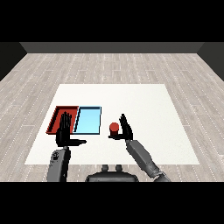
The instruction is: Pick the red can and put it in the red box
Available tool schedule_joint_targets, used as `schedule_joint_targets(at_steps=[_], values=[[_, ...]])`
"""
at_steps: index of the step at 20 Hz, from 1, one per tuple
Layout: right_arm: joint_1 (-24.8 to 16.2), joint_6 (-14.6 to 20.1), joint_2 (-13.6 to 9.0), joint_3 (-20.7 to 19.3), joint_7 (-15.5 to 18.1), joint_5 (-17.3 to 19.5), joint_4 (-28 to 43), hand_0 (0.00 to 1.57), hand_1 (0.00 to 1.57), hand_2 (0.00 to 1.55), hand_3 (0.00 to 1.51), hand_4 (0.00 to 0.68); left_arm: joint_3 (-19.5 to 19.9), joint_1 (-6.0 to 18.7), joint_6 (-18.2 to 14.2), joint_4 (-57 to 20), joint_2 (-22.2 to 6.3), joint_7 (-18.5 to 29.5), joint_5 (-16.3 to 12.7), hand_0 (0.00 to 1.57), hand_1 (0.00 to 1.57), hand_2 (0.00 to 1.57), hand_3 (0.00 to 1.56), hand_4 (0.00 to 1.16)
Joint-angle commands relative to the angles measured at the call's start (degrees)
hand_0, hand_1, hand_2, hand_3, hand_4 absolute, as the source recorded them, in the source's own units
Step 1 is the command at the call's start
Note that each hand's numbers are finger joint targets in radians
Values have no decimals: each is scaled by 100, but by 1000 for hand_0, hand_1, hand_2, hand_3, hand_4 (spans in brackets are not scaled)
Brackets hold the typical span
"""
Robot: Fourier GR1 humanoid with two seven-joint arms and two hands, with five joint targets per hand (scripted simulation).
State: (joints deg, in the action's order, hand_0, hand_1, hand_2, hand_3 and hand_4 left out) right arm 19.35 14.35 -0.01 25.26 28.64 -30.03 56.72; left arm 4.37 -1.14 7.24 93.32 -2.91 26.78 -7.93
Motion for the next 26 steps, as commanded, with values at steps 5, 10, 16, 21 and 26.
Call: schedule_joint_targets(at_steps=[5,10,16,21,26], values=[[532,12,1,90,2,-296,-484,0,0,0,0,0,204,352,4,-306,-134,-176,-81,0,0,0,0,0],[379,380,1,503,33,-551,-92,0,0,0,0,0,-152,115,-251,-11,149,-77,242,0,0,0,0,0],[773,392,1,1030,633,-1215,-896,0,0,0,0,0,-64,56,-168,-60,90,17,151,0,0,0,0,0],[765,844,0,1031,151,-1114,-428,0,0,0,0,0,-36,108,-229,152,122,-212,-1,0,0,0,0,0],[1125,972,0,1630,432,-1878,-1008,0,0,0,0,0,77,-19,-5,74,-21,-49,-106,0,0,0,0,0]])
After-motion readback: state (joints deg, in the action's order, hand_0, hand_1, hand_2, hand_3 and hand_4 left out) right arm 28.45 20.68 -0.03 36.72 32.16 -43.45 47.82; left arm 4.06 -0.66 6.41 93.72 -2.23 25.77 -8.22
